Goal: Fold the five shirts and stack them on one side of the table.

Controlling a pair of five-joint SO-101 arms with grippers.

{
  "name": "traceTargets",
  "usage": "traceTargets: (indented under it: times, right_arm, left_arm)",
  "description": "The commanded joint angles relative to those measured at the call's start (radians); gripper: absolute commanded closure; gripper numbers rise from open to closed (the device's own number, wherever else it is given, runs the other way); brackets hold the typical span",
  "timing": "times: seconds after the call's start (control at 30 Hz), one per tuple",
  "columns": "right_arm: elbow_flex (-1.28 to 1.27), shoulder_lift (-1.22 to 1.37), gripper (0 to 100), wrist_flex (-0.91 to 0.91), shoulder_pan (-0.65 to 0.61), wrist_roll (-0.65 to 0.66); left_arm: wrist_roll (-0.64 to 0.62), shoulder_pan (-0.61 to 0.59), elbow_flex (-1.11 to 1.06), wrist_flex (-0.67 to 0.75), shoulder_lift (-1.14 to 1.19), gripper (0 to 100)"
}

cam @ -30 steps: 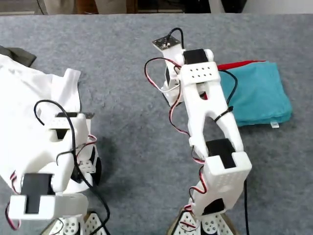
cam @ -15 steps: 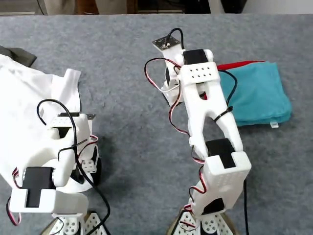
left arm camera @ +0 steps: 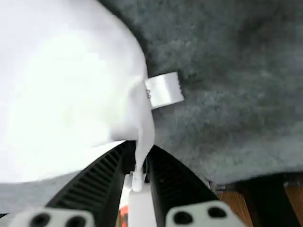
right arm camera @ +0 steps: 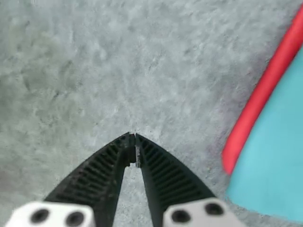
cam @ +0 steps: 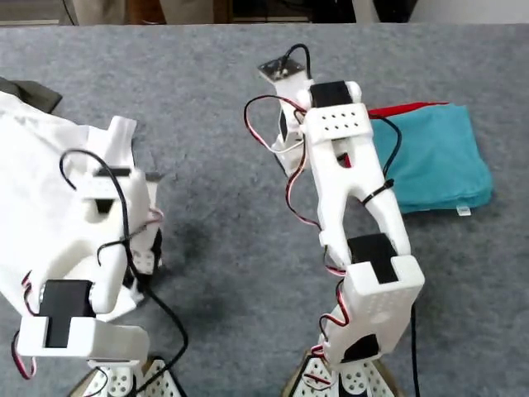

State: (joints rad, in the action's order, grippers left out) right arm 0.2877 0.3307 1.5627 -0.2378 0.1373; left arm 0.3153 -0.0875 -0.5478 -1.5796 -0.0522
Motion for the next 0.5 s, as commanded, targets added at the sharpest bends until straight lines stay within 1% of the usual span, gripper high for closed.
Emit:
traceTargets:
  times: [0.0,0.07,0.13,0.23,0.37,0.47]
  right_arm:
    - [0.13,0.03,85.5,0.003,0.016,-0.014]
    - [0.209,0.079,77.5,0.025,-0.013,-0.012]
    - [0.297,0.143,73.2,0.06,-0.061,-0.009]
    - [0.45,0.266,74.4,0.077,-0.153,-0.009]
    - [0.696,0.45,78.3,0.078,-0.28,-0.014]
    - [0.9,0.579,80.4,0.077,-0.377,-0.014]
  left_arm:
    - [0.044,-0.083,0.316,-0.186,-0.007,98]
    - [0.049,-0.184,0.44,-0.184,-0.027,98]
    - [0.066,-0.276,0.522,-0.184,-0.071,98]
    - [0.166,-0.379,0.577,-0.184,-0.14,98]
    - [0.288,-0.525,0.585,-0.184,-0.251,98]
    - [0.341,-0.626,0.56,-0.184,-0.295,98]
